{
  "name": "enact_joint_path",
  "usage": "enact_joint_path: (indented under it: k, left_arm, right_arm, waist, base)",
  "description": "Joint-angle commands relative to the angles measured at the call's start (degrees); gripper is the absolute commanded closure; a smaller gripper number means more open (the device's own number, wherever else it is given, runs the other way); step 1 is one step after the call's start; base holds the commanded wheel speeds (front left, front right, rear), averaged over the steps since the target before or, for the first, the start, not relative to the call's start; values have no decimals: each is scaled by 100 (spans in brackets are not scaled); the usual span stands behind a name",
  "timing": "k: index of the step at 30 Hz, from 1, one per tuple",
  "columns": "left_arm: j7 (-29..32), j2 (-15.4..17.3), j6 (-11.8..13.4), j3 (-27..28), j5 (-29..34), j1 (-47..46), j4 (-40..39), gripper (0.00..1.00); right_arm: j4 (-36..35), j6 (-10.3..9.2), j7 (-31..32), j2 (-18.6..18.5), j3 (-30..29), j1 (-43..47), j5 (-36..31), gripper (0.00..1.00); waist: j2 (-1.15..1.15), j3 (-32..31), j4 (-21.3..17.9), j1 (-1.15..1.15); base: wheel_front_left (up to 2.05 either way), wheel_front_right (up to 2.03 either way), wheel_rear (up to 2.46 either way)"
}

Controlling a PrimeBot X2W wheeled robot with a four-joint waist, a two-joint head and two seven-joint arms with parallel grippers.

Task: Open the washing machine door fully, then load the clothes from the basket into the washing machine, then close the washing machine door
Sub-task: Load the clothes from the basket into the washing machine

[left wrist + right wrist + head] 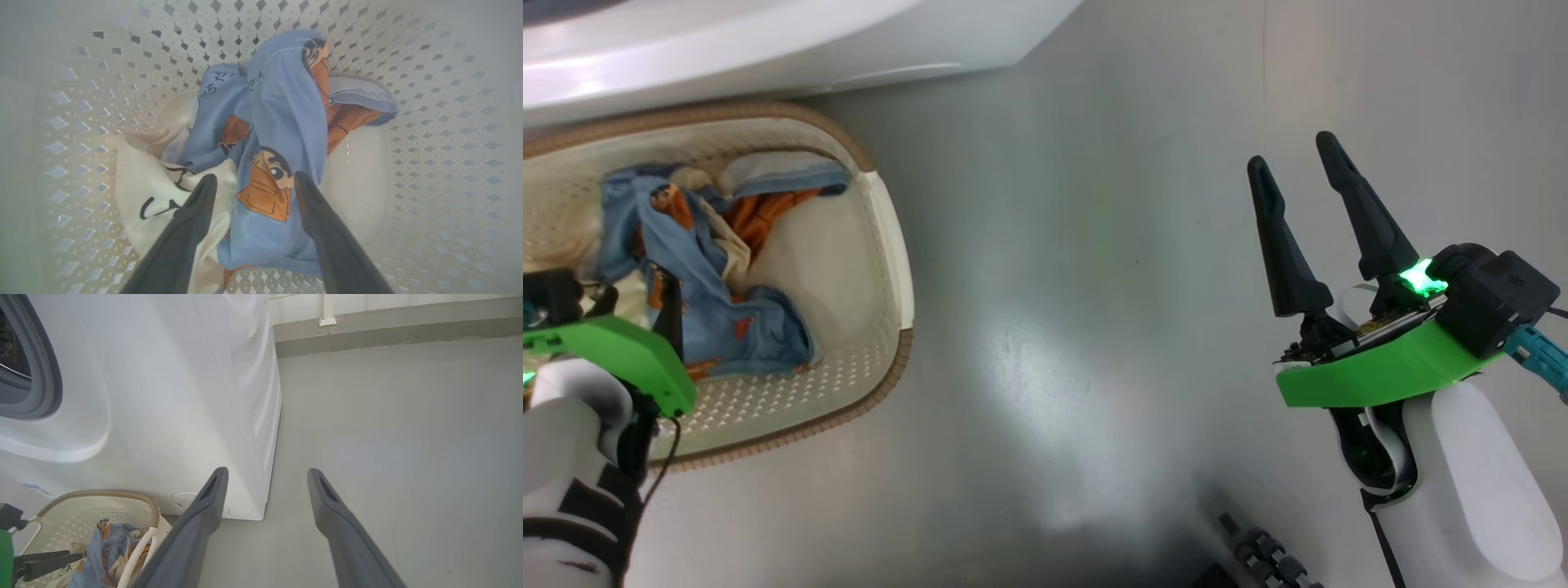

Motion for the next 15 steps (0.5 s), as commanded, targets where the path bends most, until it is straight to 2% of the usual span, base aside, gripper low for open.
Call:
enact_joint_path:
  k: [1,15]
  left_arm:
    - [13,284,-8,69,-32,28,-1,0]
    - [345,492,-8,-601,-595,-297,-47,0]
  right_arm:
    - [-153,8,-27,-13,144,83,2,0]
    - [-271,8,-27,3,199,98,-18,0]
  waist:
    - [0,107,-56,0]
    - [0,472,-247,0]
  base:
    - [0,0,0]
    - [0,0,0]
